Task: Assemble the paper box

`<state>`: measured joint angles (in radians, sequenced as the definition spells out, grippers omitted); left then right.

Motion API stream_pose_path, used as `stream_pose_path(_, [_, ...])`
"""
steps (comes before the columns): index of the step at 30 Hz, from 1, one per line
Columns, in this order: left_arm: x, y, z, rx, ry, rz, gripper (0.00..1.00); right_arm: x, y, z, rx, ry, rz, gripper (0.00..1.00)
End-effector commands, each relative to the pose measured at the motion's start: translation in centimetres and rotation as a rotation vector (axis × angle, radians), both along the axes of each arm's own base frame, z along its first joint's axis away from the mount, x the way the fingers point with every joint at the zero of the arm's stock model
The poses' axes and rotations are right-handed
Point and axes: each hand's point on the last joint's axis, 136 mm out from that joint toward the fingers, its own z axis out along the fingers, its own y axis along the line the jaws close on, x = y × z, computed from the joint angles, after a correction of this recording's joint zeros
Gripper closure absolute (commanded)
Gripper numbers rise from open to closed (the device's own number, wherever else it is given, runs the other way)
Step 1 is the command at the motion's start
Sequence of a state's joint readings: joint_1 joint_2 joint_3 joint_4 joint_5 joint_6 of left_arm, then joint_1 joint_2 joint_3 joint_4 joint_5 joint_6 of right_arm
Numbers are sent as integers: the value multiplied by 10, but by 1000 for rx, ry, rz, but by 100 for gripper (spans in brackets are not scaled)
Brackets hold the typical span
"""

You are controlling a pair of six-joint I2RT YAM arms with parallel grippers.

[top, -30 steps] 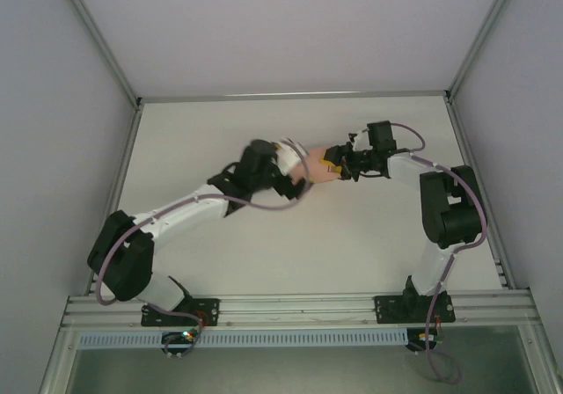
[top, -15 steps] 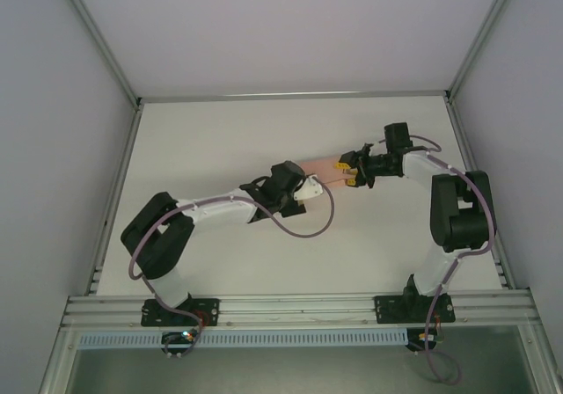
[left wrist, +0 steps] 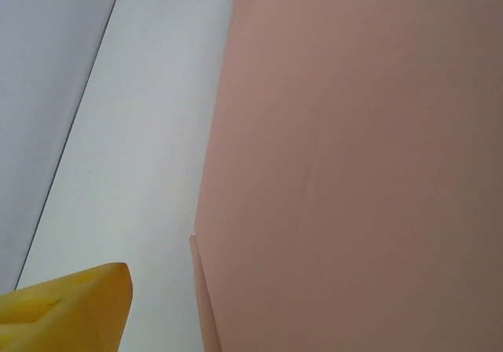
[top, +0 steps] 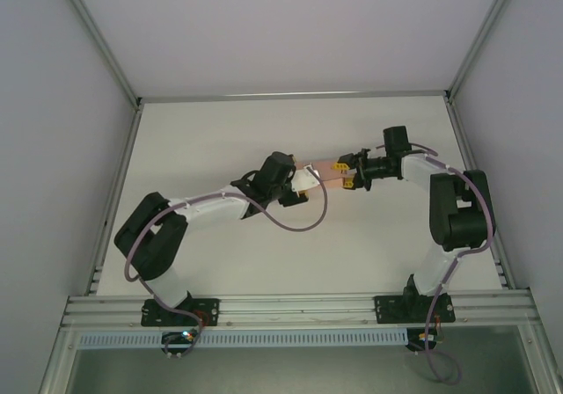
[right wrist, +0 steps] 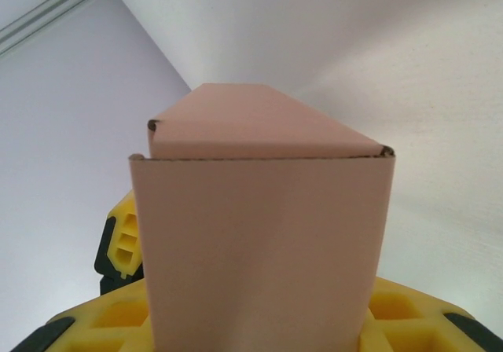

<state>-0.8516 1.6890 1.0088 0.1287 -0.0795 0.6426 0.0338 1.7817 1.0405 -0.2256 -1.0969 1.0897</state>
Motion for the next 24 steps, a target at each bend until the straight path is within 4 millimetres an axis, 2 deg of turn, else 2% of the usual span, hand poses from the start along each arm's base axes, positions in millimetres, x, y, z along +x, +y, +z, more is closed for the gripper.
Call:
stream_pose_path(1, [0,-10,21,-93,-20,-33,19,-17,19,15,127,43,83,66])
stream_pose_path(7, [-4,-10,29,-123,-21,-45,45,-19,19,10,141,65,84,62])
stream_pose_path(9, [-6,-9,32,-130,-29,-49,50,-18,19,11,142,63,84,60])
stream_pose_path(14, [-10,-4,31,-112,-18,-50,59,-13,16,16,103,27,55,42])
stream_pose_path(16, [-12,-2,30,-104,1,-51,60,-5,11,20,55,-33,15,28])
stream_pose_path(18, [-17,1,26,-89,35,-51,60,7,-4,24,-28,-123,-43,26])
stream_pose_path(20, [-24,5,18,-50,86,-53,60,18,-27,25,-146,-210,-113,19])
stream_pose_path(22, [-33,12,9,4,158,-59,62,27,-61,27,-343,-314,-187,14])
stream_pose_path(24, [-43,23,0,73,238,-52,62,33,-90,41,-592,-511,-178,8])
